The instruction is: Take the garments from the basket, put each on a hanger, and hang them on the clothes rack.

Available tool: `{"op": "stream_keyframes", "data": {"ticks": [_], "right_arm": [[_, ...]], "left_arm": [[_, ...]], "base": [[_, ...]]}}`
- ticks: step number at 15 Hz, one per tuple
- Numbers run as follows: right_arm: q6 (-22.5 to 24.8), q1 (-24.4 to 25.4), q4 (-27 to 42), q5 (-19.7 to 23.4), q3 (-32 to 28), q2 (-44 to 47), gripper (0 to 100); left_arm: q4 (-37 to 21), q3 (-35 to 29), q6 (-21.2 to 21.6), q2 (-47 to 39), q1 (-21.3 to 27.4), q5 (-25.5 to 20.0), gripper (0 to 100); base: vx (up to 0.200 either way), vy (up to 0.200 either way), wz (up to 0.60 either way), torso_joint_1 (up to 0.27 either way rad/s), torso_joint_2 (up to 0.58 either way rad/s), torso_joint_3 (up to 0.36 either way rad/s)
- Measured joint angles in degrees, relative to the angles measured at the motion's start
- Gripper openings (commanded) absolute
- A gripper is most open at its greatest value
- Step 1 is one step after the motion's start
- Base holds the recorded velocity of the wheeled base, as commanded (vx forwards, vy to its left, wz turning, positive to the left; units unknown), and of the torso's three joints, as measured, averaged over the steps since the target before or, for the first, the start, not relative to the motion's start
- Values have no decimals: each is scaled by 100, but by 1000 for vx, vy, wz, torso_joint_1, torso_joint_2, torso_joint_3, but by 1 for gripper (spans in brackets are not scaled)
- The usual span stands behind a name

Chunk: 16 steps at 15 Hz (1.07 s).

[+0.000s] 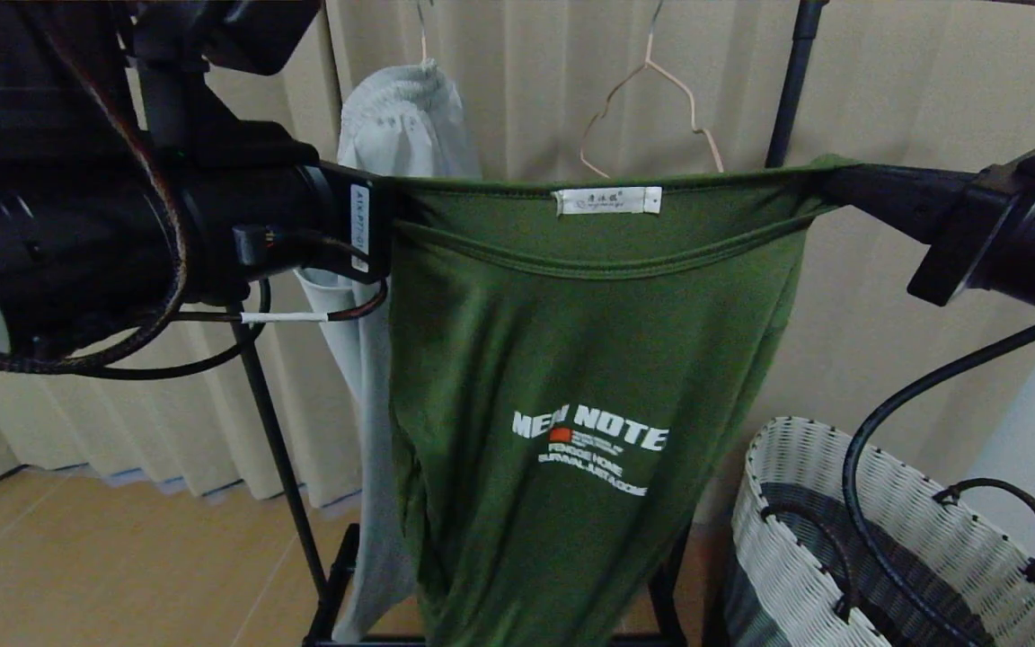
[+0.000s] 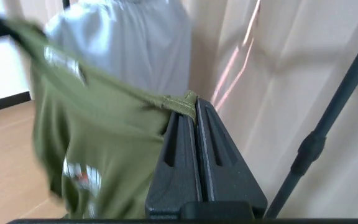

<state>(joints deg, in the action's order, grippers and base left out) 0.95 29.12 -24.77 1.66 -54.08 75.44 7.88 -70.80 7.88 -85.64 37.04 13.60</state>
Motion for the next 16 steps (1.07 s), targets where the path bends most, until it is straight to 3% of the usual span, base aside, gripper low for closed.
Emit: {"op": "stream_keyframes", "data": {"ticks": [16], "right_arm": [[11, -184, -268, 9, -9, 284, 0]], "left_arm": [[-118, 567, -41, 631, 290, 40, 0]], "base": [[0, 0, 0, 0, 0, 0]]}}
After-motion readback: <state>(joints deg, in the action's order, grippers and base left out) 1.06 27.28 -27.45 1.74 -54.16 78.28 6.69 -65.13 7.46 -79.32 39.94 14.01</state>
